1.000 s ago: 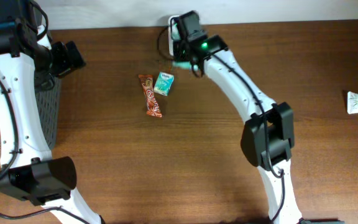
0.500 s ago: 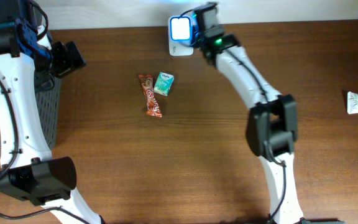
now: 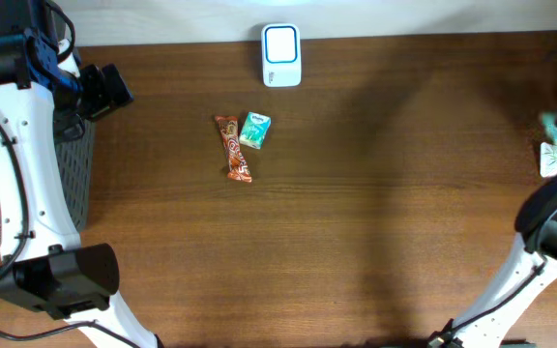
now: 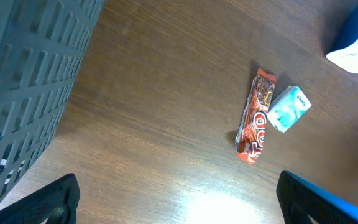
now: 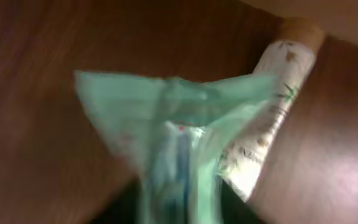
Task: Scan the item barcode
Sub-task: 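Reach the right gripper back and grasp the green tissue pack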
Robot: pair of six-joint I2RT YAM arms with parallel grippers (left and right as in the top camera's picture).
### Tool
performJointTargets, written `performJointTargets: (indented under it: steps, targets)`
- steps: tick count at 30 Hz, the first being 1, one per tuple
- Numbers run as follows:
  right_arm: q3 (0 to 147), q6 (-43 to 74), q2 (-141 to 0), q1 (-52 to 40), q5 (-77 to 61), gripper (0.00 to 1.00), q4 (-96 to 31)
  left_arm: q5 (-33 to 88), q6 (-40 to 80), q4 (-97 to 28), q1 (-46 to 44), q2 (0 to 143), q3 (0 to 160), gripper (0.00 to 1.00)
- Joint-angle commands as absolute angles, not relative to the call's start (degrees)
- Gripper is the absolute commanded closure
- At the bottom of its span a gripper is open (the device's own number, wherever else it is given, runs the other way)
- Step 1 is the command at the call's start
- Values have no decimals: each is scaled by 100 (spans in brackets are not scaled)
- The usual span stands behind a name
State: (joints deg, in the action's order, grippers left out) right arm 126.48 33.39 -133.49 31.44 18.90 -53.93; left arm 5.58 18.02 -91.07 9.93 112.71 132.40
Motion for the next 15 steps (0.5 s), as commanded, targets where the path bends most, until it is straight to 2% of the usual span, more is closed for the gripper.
performJointTargets:
  steps: [1,2,5,10,12,15]
  targets:
    - [12654,3177,-13513,3328,666,17,-5223,556,1839,-9113,1020,11174,13235,1]
    - [12654,3039,-13513,3341,403,14,-5201,556,1839,-9113,1020,11174,13235,1]
    - [12654,2626,-13513,3242,-436,14,-5275,554,1839,-9111,1020,11174,13235,1]
    - [12654,1420,-13513,2589,-3293,10,-5763,554,1839,-9113,1020,11174,13235,1]
    - [12654,1072,-13513,2010,-3944,10,-6425,556,1839,-9111,1020,11174,13235,1]
    - [12654,1072,-13513,1026,-4051,10,-6884,556,1839,-9111,1020,11174,13235,1]
